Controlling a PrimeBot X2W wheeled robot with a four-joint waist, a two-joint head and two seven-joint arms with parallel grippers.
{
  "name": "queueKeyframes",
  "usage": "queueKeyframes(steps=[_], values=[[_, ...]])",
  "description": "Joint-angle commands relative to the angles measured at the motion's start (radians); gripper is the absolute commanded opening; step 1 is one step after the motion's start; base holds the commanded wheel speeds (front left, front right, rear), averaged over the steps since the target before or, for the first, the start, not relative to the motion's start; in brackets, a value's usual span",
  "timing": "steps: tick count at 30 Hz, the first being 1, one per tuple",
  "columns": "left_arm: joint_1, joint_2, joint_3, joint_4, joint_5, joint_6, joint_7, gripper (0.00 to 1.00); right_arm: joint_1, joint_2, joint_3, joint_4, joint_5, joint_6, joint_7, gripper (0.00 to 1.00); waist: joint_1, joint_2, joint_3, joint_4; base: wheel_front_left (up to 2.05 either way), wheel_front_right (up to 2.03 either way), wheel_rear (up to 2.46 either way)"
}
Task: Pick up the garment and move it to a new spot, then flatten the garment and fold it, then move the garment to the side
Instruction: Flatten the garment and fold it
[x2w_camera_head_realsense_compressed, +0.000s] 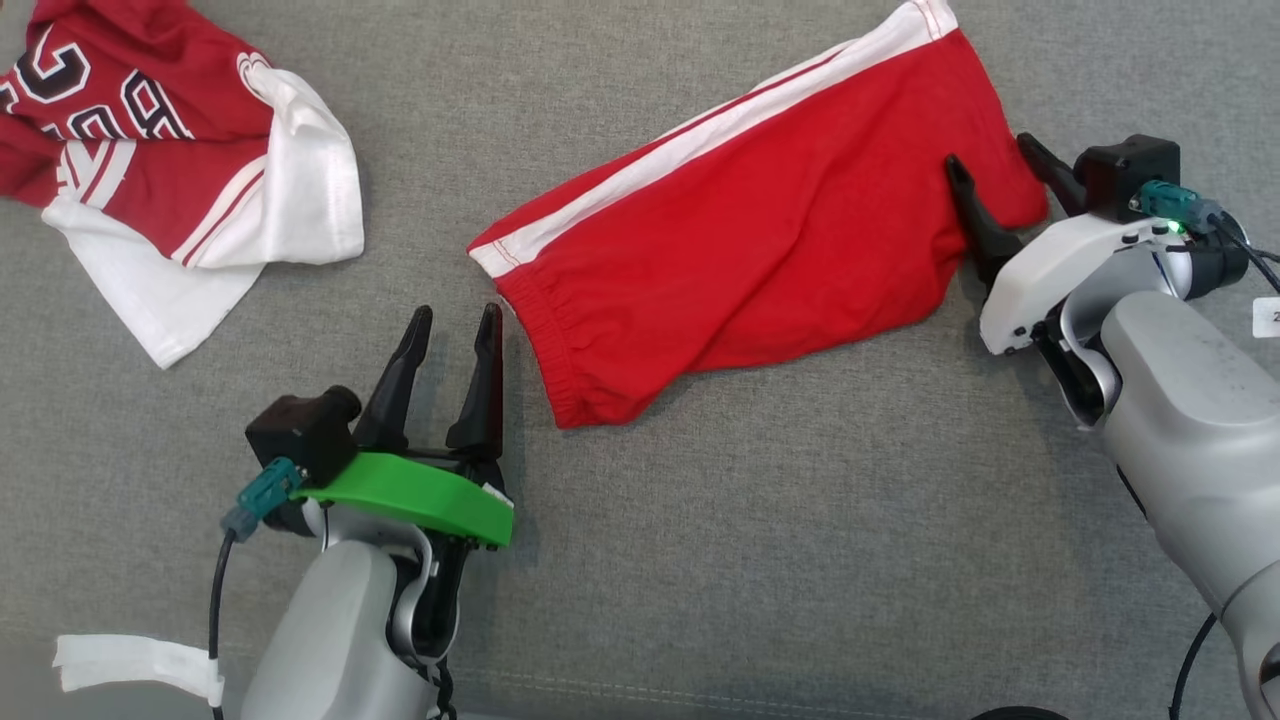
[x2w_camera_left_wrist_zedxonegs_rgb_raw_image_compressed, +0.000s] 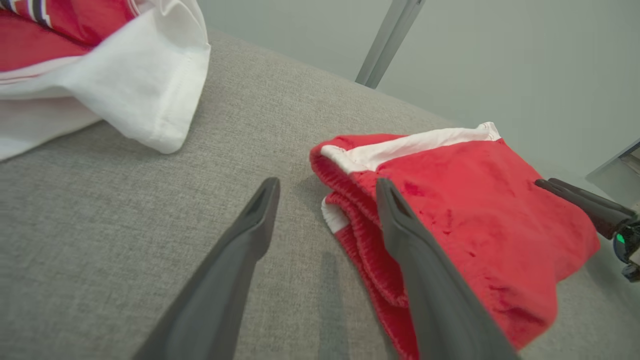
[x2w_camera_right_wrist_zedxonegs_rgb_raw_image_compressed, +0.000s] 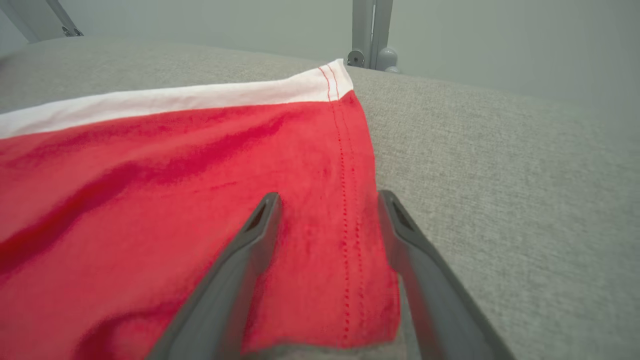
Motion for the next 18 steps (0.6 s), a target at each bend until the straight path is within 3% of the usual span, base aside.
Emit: queueKeyframes(steps=[1,13,14,15,16,18], values=[[0.019,0.003,0.008,0.000,0.015,0.002,0.000,1.00,0.011,0.002,-0.001,0.008,0.014,-0.002,-0.003,1.00,0.0000,0.0000,-0.013,-0.009,0.00,0.00,0.00],[0.051,0.003,0.006,-0.012,0.020,0.002,0.000,1.00,0.034,0.061,0.002,0.148,0.054,-0.001,0.000,1.00,0.0000,0.0000,-0.024,0.027,0.00,0.00,0.00],[0.052,0.003,0.007,-0.012,0.020,0.002,0.000,1.00,0.037,0.065,0.010,0.159,0.062,-0.001,0.004,0.74,0.0000,0.0000,-0.025,0.028,0.00,0.00,0.00],[0.054,0.003,0.008,-0.012,0.020,0.002,0.000,1.00,0.039,0.067,0.017,0.167,0.072,-0.001,0.006,0.40,0.0000,0.0000,-0.027,0.029,0.00,0.00,0.00],[0.055,0.003,0.009,-0.013,0.019,0.002,0.000,1.00,0.040,0.066,0.022,0.175,0.078,-0.001,0.006,0.00,0.0000,0.0000,-0.029,0.030,0.00,0.00,0.00],[0.058,0.003,0.010,-0.013,0.021,0.002,0.000,1.00,0.041,0.062,0.027,0.192,0.094,-0.001,0.005,0.00,0.0000,0.0000,-0.033,0.031,0.00,0.00,0.00]])
